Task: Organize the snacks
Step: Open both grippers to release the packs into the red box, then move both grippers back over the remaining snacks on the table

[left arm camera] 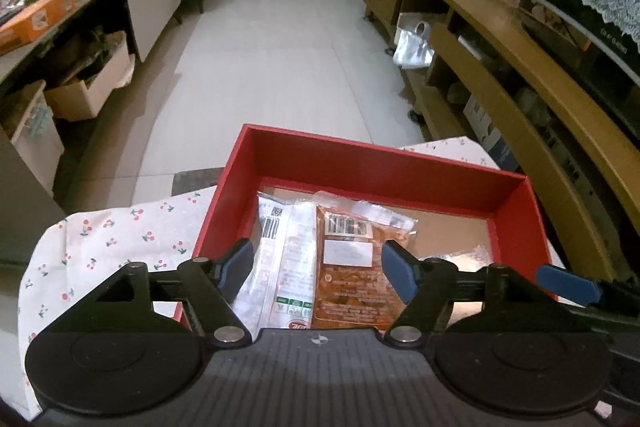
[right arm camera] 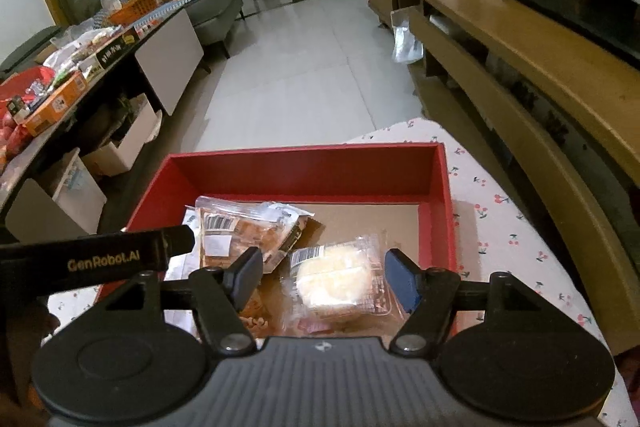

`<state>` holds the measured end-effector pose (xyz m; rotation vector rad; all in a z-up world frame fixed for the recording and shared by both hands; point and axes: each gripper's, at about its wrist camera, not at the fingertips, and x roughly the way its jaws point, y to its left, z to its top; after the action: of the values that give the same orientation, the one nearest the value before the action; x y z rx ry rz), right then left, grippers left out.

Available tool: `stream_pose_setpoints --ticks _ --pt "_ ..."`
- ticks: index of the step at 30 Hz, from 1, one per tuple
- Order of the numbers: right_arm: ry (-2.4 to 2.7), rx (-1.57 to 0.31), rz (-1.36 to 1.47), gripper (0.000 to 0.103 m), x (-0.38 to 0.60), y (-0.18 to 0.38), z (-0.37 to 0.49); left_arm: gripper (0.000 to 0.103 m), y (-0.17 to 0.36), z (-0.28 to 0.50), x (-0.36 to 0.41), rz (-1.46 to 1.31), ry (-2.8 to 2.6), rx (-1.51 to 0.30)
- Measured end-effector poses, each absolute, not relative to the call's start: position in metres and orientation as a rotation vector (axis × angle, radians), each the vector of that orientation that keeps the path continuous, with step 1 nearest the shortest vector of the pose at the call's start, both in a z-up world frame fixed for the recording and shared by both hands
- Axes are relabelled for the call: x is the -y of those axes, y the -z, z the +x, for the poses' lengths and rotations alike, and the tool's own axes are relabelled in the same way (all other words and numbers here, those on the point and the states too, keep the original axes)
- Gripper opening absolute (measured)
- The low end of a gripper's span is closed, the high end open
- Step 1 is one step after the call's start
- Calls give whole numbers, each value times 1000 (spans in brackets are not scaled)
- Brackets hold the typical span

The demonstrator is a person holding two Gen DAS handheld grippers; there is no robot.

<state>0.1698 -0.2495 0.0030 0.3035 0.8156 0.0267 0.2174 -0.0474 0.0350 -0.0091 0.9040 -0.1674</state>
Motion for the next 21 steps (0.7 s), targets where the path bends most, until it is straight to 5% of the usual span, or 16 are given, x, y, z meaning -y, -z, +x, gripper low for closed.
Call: stream_pose_setpoints --ticks 21 --pt "-70 -795 311 74 248 -17 126 79 -46 176 41 -30 203 -910"
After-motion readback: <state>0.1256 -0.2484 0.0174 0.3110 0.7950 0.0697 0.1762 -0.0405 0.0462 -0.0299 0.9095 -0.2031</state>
